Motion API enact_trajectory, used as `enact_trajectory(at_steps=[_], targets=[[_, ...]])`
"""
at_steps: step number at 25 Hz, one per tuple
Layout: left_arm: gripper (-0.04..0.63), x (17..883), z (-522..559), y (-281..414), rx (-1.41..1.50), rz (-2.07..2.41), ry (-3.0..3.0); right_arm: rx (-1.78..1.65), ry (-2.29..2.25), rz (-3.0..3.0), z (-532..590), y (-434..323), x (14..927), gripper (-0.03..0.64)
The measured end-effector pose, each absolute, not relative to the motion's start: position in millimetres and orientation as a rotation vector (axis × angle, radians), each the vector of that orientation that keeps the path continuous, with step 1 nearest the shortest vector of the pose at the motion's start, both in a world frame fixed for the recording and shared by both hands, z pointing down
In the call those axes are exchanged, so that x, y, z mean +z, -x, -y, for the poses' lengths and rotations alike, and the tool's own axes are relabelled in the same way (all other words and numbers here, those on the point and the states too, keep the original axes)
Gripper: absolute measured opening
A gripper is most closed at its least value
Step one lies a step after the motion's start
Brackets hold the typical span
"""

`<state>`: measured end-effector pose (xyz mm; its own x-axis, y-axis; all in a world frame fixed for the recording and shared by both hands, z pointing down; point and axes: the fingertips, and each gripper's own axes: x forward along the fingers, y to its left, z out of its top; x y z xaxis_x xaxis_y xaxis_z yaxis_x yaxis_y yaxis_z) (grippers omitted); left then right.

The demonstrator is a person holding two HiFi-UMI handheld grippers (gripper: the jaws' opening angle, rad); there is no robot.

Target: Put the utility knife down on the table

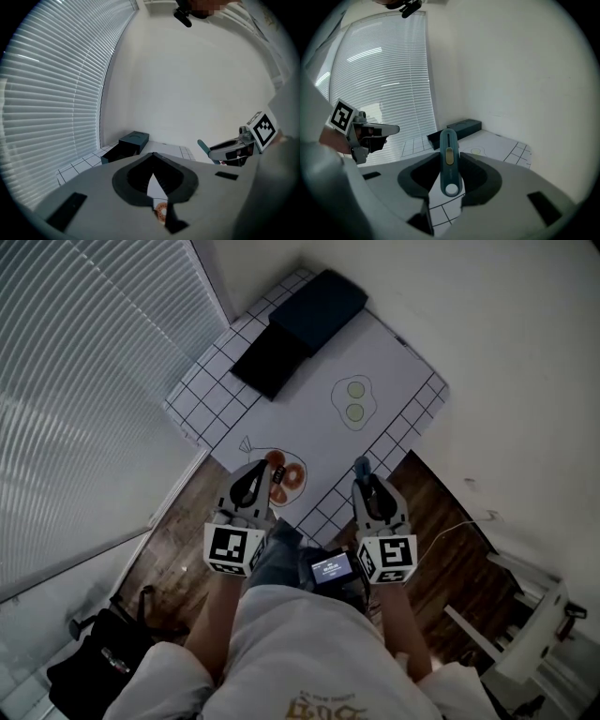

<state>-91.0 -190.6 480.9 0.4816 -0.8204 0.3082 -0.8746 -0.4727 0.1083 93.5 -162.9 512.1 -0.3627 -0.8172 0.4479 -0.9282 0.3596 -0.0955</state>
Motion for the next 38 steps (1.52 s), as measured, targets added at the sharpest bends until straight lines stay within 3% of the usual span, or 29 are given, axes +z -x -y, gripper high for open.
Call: enact_trajectory(at_steps=[38], targets=[[0.008,598,185,82,0.525,1.246,-2.403,0.608,-1.321,2.101,153,-81,640,0.137]])
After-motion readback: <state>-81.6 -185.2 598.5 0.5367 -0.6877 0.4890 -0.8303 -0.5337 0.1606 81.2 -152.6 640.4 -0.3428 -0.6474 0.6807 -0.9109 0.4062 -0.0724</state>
